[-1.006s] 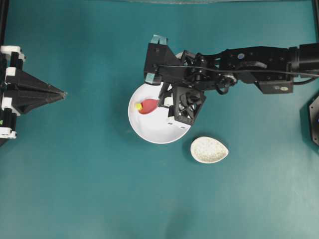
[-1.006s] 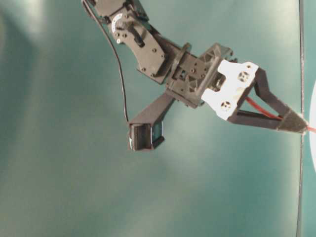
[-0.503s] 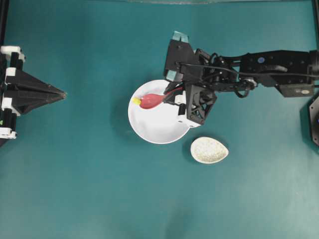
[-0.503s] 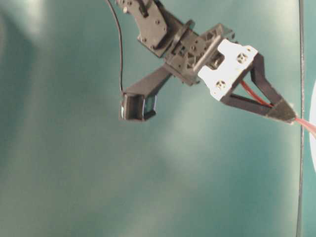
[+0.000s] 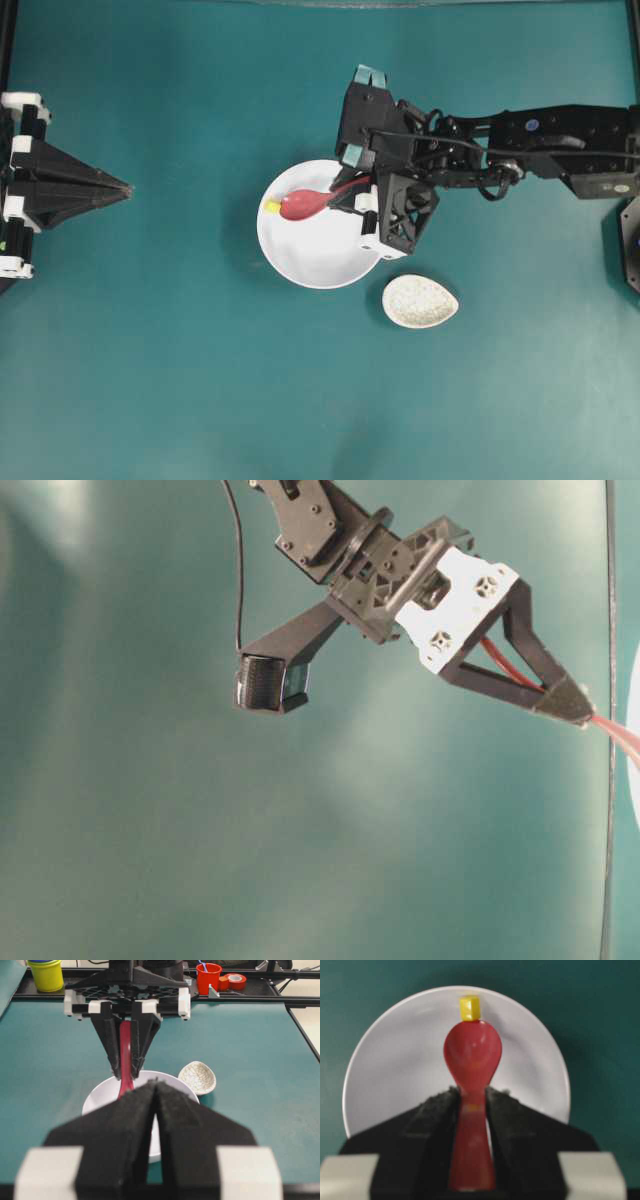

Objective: Scoop the yellow hexagonal prism block from the bowl with a spoon using the right arm.
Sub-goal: 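Lift the spoon with the yellow block out of the bowl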

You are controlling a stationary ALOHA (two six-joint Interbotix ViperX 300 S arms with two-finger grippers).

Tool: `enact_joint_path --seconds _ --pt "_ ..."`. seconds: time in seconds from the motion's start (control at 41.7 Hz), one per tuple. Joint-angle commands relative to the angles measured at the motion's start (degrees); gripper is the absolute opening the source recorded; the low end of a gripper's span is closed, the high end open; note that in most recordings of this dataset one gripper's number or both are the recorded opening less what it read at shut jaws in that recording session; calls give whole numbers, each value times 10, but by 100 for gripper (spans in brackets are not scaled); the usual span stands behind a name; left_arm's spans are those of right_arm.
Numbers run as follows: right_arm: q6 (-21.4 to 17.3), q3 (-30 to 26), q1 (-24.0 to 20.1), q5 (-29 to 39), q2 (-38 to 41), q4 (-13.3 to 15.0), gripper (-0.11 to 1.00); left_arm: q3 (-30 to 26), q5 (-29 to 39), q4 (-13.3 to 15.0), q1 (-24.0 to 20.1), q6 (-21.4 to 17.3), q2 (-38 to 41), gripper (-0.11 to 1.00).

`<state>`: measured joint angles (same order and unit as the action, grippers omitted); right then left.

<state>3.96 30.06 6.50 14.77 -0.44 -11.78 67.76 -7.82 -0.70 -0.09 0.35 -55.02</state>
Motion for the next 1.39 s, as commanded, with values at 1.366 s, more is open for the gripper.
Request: enact_joint_path --seconds 1.366 --pt "5 113 -25 -252 -105 2 26 -13 -3 -1 1 1 5 0"
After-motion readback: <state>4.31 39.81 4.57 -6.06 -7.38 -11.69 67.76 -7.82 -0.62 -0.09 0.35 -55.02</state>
